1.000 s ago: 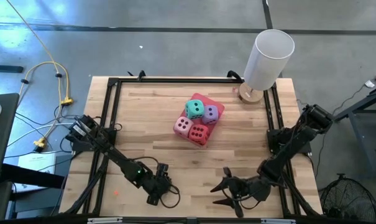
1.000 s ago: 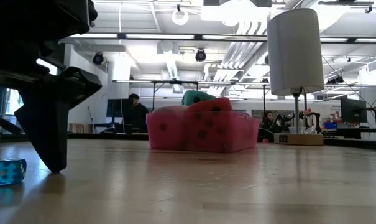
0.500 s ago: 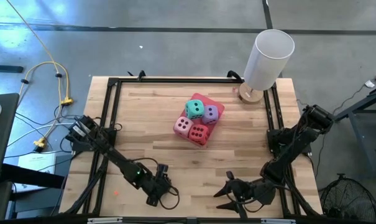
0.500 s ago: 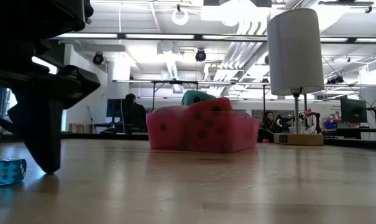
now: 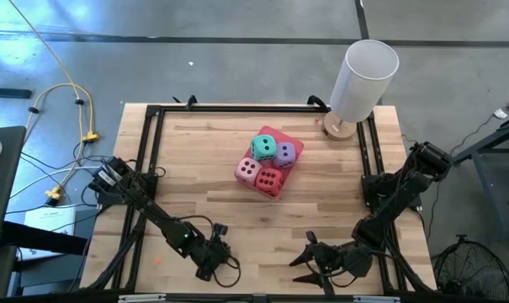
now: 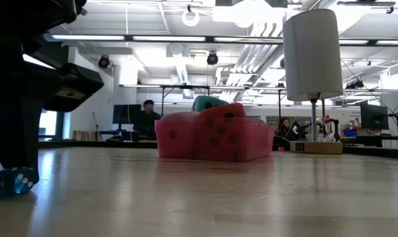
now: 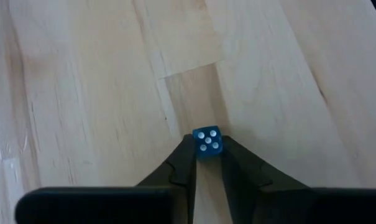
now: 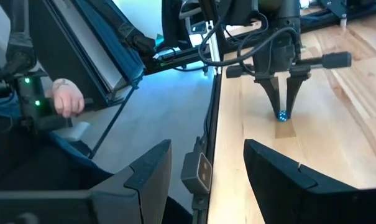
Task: Pick & Place Dice
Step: Put the small light blue die into the red bin
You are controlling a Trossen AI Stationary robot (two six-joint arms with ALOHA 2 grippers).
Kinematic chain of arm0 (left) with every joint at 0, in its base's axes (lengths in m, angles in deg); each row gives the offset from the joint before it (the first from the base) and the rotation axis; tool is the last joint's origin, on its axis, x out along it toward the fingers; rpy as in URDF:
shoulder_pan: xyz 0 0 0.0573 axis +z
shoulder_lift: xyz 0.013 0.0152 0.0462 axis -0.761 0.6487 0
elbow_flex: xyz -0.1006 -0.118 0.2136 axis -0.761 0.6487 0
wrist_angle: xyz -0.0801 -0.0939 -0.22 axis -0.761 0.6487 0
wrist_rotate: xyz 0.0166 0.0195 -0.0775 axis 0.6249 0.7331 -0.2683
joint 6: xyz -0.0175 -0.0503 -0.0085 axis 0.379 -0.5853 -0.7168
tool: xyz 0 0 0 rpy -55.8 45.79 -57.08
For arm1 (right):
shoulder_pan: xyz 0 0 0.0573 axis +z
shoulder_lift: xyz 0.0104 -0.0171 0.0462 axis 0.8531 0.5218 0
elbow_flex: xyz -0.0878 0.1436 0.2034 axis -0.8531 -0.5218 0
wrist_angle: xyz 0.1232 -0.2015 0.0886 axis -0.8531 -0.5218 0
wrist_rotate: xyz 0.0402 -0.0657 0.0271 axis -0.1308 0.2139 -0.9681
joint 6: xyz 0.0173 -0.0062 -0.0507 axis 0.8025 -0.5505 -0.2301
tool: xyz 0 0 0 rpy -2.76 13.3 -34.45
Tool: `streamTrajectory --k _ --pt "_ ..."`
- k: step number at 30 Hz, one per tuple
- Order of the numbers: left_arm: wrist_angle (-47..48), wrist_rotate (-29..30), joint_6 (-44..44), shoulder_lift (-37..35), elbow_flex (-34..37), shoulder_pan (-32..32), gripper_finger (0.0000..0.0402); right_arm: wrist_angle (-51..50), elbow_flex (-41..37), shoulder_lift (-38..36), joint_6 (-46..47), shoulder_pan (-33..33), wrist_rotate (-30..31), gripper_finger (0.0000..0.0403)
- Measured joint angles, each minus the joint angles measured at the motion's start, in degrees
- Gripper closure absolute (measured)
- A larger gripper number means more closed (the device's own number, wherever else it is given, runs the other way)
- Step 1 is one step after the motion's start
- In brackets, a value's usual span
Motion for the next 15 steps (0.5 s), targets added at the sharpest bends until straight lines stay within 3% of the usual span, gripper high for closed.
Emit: streamTrajectory --k 5,9,13,15 --pt "-0.8 -0.2 -1.4 -1.1 0.0 0.7 0.0358 0.0 0.0 0.0 -3.6 -0.2 -0.1 0.0211" --pt "-0.3 -0.3 -1.1 -5.9 0.3 3.2 0.0359 -0.5 0.0 0.0 -5.5 -0.2 -0.2 0.0211" --pt "-0.4 0.1 3.3 -12.6 0.0 6.8 0.0360 -0.3 0.0 0.0 -6.8 -0.2 -0.2 0.0211" --pt "-0.6 3.3 7.7 -15.2 0.1 8.8 0.0360 -0.1 0.0 0.0 -8.1 -0.2 -0.1 0.0211"
